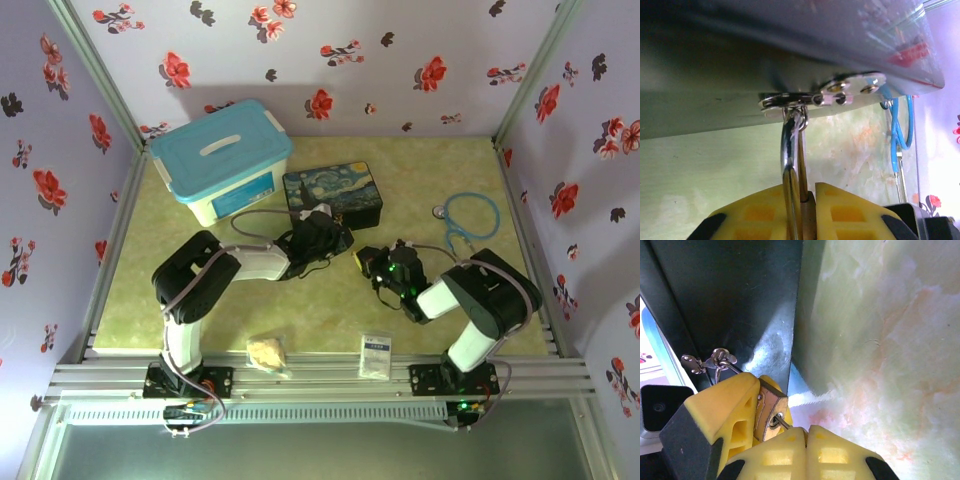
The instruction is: Unlock the padlock with the key
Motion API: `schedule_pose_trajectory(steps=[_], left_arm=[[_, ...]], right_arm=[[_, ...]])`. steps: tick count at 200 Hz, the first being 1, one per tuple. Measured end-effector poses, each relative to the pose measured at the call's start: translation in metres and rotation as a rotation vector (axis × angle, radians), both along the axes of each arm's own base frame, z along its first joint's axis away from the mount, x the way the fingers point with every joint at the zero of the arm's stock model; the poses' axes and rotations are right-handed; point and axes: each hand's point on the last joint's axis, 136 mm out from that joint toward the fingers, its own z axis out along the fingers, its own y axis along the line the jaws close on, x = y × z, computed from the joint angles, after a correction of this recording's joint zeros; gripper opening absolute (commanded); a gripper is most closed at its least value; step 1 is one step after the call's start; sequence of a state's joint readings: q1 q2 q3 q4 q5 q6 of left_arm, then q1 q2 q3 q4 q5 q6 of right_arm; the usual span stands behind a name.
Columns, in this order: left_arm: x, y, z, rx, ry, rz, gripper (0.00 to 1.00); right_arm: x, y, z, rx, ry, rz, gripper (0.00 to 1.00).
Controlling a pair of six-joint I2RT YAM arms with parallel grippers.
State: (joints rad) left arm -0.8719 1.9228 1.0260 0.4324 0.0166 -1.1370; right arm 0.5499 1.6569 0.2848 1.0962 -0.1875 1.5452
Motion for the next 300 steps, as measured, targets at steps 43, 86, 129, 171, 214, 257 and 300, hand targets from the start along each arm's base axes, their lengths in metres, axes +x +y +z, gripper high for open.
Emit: schedule_pose_trajectory(steps=[43,86,129,171,214,257,300], left_arm=[[0.0,0.002,-0.002,-0.003,0.019,-0.004,0.0],[0.0,0.001,-0.004,-0.003,0.022,-0.011,0.0],[0.0,0.0,-0.012,-0.009,0.028,-0.009,0.0],[-0.006,-0.003,-0.012,-0.031,0.047,-0.029,0.0],[-0.005,-0.002,-0.011,-0.074,0.035,-0.008,0.0],[0.0,-0.004,-0.006,-0.129,0.009,0.017,0.0],[-0.007,-0.009,-0.005,-0.141,0.012,-0.017,0.0]], right_arm=[[0.008,0.01,0.001,0.08,0.003,0.024,0.0],[0.006,0.01,0.0,0.077,0.007,0.028,0.0],[0.006,0.007,-0.008,0.063,0.018,0.024,0.0],[-0.001,0.004,-0.007,-0.003,-0.006,0.01,0.0],[0.001,0.006,-0.007,0.06,0.023,-0.006,0.0],[0.006,0.003,0.0,0.092,0.015,-0.029,0.16],[-0.001,0.0,-0.001,-0.051,0.006,0.031,0.33]])
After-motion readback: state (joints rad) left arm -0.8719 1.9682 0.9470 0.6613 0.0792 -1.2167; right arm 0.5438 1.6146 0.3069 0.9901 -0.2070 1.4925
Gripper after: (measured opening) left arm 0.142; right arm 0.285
